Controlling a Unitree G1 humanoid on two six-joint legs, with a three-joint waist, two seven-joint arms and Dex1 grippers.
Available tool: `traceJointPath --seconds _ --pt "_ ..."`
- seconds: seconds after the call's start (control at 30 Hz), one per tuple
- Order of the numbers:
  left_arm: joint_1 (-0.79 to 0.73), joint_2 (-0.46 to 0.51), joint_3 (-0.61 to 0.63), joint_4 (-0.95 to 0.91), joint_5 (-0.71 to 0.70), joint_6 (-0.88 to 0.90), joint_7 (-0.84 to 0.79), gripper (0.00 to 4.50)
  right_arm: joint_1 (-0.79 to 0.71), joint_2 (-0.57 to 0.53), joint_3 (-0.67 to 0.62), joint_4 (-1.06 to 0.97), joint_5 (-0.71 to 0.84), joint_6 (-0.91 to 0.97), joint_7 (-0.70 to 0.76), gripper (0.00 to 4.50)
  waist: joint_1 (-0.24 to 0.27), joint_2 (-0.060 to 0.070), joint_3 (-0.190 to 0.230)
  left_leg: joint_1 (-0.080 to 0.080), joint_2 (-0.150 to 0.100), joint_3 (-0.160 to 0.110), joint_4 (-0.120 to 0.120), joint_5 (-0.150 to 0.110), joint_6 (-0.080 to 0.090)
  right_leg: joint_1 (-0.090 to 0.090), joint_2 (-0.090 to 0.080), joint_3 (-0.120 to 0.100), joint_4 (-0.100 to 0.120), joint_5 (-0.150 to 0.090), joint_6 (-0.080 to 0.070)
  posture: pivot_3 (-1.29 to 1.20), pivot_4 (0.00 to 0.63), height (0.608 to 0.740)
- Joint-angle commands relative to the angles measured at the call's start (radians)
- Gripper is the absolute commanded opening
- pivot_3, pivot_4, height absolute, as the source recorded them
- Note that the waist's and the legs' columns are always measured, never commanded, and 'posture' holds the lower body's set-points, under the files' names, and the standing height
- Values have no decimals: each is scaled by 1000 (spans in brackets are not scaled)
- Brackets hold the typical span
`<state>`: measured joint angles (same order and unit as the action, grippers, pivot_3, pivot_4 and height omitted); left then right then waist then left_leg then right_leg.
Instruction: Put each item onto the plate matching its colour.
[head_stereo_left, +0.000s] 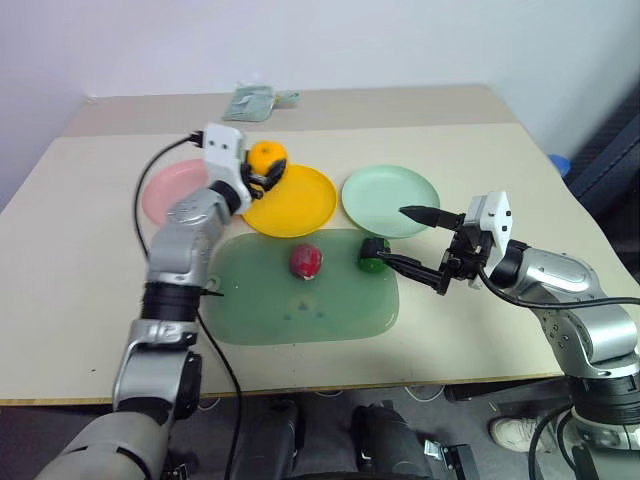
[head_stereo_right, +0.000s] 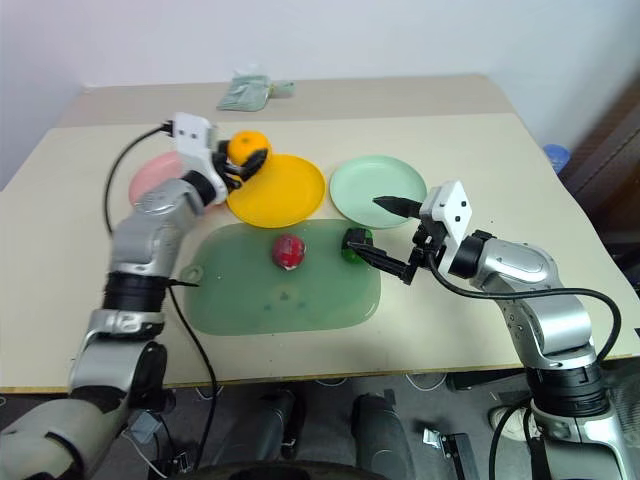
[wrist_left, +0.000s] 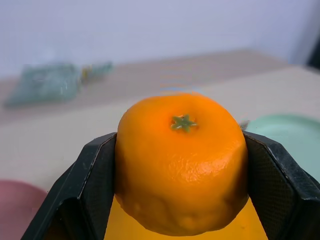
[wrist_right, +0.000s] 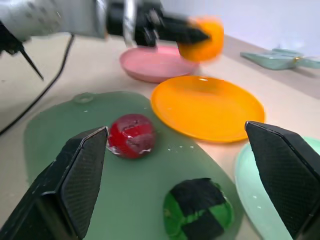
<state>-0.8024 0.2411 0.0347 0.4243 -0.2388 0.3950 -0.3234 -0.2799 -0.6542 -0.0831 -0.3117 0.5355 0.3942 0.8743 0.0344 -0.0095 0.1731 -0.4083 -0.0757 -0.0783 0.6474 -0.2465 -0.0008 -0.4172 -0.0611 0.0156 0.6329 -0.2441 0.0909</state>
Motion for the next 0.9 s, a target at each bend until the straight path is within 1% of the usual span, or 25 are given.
traceJointPath --seconds 0.03,0.13,0.2,0.23,0.37,0.47,0.6,0.67,0.8,0.9 --pt "-48 -30 -6 115 42 -88 13 3076 1 7 -21 -13 -15 -34 -15 4500 0 0 0 0 0 0 0 0 0 -1 0 0 0 0 0 0 150 740" --pt "-67 -58 7 204 40 -128 2 3076 -4 12 -26 -13 -27 -36 -34 4500 2 0 0 -1 0 0 0 0 0 -2 0 1 2 0 0 0 150 740" --pt "-68 -66 12 214 32 -141 -12 4109 -6 10 -31 -15 -33 -39 -47 4500 3 0 0 -1 0 0 1 0 0 -2 0 1 2 0 0 0 150 740" --pt "-63 -68 14 202 28 -151 -21 4475 -5 8 -34 -16 -33 -39 -52 4500 3 0 0 -1 0 0 1 0 0 -2 0 1 2 0 0 0 150 740" --pt "-15 -58 41 64 -30 -137 -87 4475 14 2 -49 -36 -26 -33 -66 4500 3 0 0 -1 0 0 1 0 0 -2 0 1 2 0 0 0 150 740" --pt "53 -24 60 -107 -124 -28 -183 4475 33 3 -57 -64 -21 -24 -84 4500 -1 0 0 -1 0 0 0 0 0 -2 -1 1 2 0 0 0 150 740" --pt "138 73 64 -297 -221 78 -326 4475 59 3 -70 -99 -9 -10 -104 4500 -9 0 0 -1 0 0 0 0 -1 -2 0 2 3 0 -1 0 150 740" --pt "184 143 53 -383 -266 132 -415 4475 93 6 -78 -122 -5 -8 -112 4500 -13 0 0 -1 0 0 0 0 -1 -2 0 2 3 0 -1 0 150 740" --pt "255 231 -7 -485 -298 188 -539 4475 137 12 -86 -143 -4 -16 -124 4500 -18 0 0 -1 0 0 0 0 0 -2 -1 2 2 0 -1 0 150 740" --pt "288 255 -60 -497 -255 167 -577 4475 154 15 -87 -155 -4 -18 -139 4500 -20 0 0 -1 0 0 1 0 0 -1 -1 2 2 0 -1 0 150 740"
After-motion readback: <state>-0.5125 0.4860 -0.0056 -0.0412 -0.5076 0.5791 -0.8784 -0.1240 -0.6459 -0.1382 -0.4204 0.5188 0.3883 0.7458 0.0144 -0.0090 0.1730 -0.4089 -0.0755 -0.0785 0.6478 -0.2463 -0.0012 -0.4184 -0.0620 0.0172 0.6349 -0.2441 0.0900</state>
